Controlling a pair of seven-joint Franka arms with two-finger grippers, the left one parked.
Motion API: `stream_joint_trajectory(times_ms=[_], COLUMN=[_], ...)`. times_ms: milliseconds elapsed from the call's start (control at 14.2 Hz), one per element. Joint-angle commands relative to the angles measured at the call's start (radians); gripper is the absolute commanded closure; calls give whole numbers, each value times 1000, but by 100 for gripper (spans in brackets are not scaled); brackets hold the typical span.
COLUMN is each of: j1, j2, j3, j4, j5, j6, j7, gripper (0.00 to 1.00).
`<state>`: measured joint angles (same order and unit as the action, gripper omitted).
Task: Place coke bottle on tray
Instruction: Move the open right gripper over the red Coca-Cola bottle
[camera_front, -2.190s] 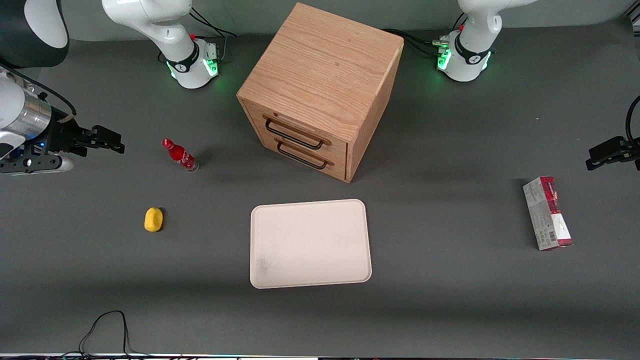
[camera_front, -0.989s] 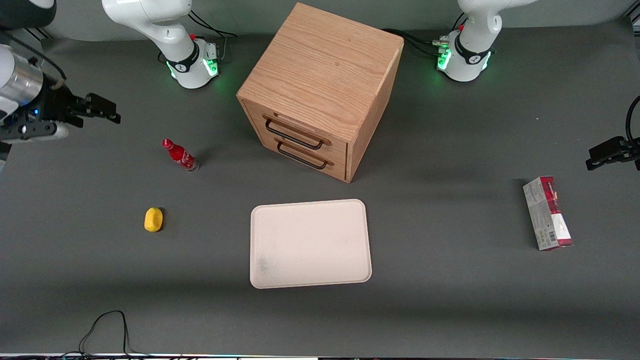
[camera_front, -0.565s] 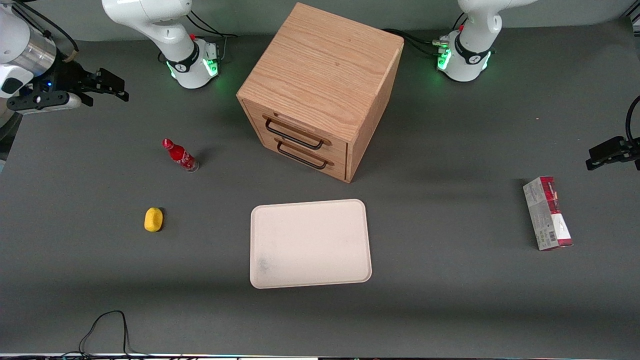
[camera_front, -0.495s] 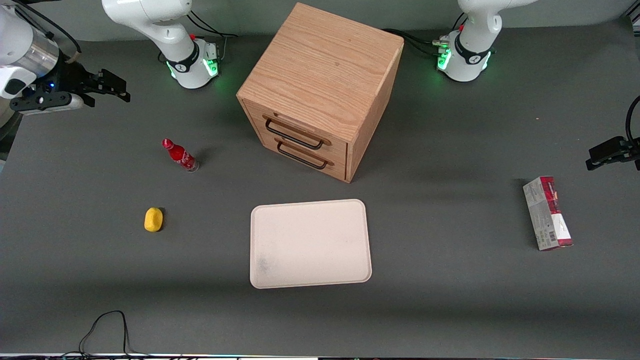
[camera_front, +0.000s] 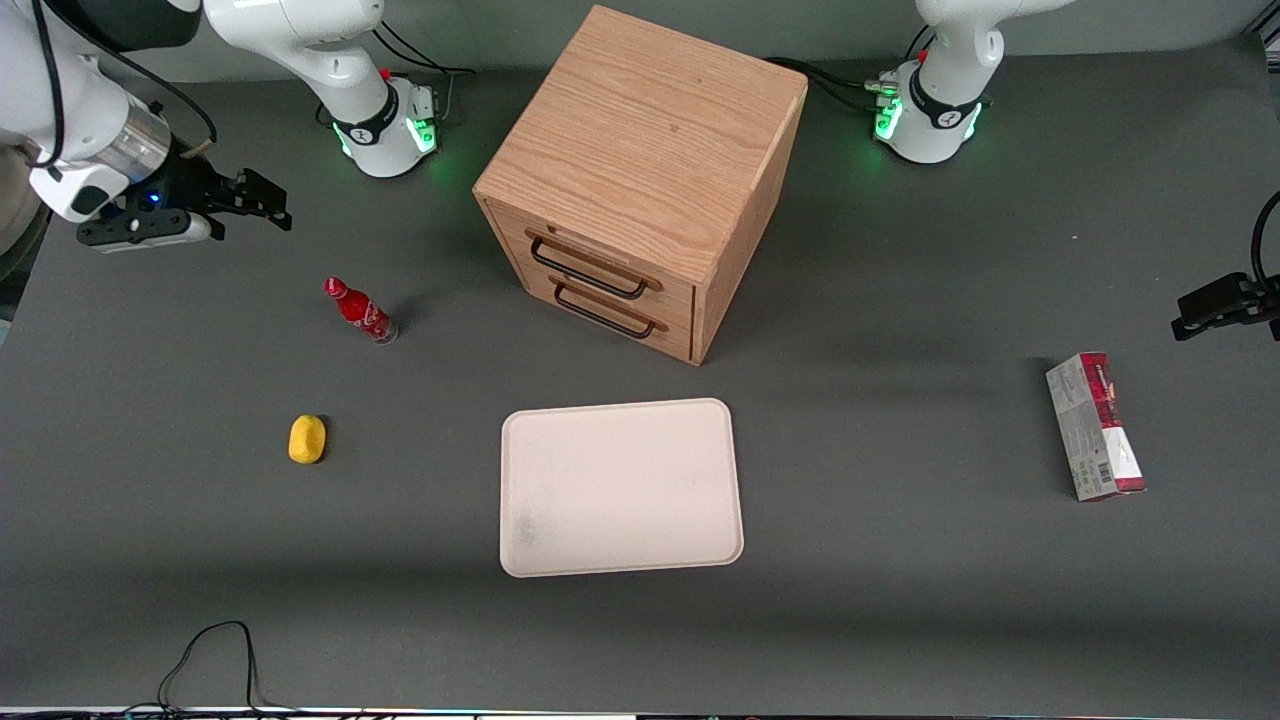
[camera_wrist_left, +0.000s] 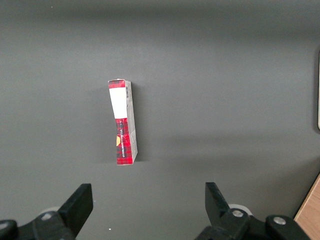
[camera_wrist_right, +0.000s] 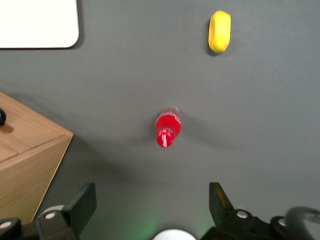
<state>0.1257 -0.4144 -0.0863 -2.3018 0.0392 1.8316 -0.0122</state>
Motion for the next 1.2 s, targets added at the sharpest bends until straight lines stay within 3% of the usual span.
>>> stream_joint_trajectory(times_ms=[0, 636, 1130], j1=[5, 34, 34], j2=[-4, 106, 143], j3=[-1, -1, -1], j4=[-111, -260, -323], j5=[5, 2, -16], j6=[148, 423, 514], j7=[-18, -18, -22], gripper=[0, 0, 0])
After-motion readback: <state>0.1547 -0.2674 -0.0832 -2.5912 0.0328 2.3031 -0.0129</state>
